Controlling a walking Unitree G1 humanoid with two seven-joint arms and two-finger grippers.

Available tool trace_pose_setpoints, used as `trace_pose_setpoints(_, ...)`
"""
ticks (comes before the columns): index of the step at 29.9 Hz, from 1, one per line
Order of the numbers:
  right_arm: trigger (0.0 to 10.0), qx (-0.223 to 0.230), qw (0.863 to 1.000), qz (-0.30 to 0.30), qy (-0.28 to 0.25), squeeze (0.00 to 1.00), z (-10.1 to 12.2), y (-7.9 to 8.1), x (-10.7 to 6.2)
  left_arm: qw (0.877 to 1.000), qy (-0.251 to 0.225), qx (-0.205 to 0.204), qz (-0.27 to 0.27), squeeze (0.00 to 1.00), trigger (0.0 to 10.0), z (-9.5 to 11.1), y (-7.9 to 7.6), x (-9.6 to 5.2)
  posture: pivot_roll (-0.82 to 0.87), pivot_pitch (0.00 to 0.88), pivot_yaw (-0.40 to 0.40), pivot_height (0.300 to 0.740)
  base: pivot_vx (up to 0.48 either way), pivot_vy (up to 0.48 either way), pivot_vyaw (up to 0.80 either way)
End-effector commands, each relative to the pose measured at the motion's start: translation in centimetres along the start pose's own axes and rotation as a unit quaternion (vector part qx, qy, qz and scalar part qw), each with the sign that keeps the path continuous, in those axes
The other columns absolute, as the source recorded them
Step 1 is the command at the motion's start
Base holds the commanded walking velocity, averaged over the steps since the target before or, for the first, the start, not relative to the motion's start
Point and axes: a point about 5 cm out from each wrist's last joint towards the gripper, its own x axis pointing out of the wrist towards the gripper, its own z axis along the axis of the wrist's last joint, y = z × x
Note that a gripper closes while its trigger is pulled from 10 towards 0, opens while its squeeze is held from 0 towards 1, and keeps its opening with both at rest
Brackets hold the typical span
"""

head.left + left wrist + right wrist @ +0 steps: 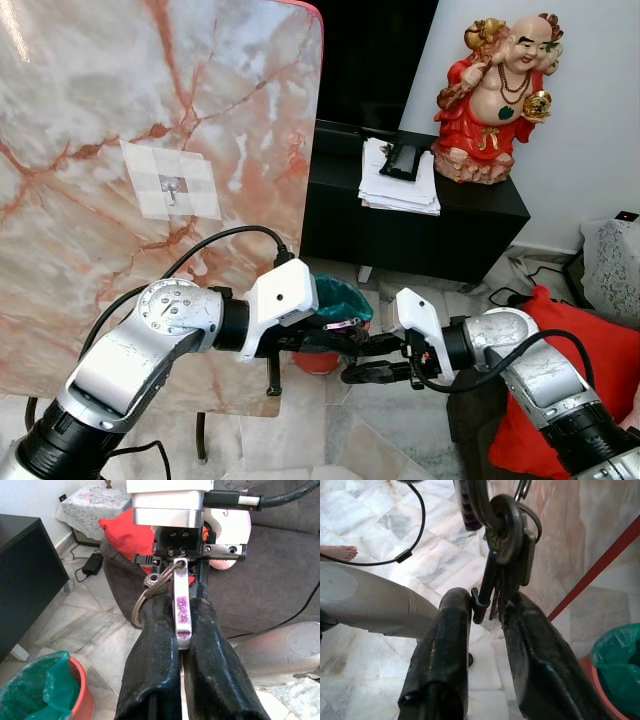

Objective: Hang keys on a hook

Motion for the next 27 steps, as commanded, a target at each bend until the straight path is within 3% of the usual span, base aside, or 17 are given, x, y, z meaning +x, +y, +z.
trace_pose_setpoints(1, 0.0, -0.008, 1.000, -0.004, 0.014, 0.00, 0.0, -0.3, -0.5, 1.000, -0.002, 0.016, -0.012, 0.00, 10.0, 0.8, -0.3, 0.2, -0.02, 0.000, -0.139, 0.740, 0.000, 0.000, 0.00)
trace_pose_setpoints(15, 0.0, -0.014, 1.000, -0.004, 0.025, 0.00, -0.1, -0.4, -1.0, 1.000, 0.009, 0.015, -0.014, 0.00, 10.0, 0.4, -0.4, 0.2, -0.02, 0.007, -0.143, 0.740, 0.000, 0.000, 0.00)
trace_pose_setpoints(27, 0.0, -0.021, 0.999, -0.001, 0.041, 0.00, -0.3, -0.5, -1.4, 0.997, 0.069, 0.018, -0.003, 0.00, 10.0, -1.3, -0.3, -0.4, -0.02, 0.008, -0.146, 0.740, 0.000, 0.000, 0.00)
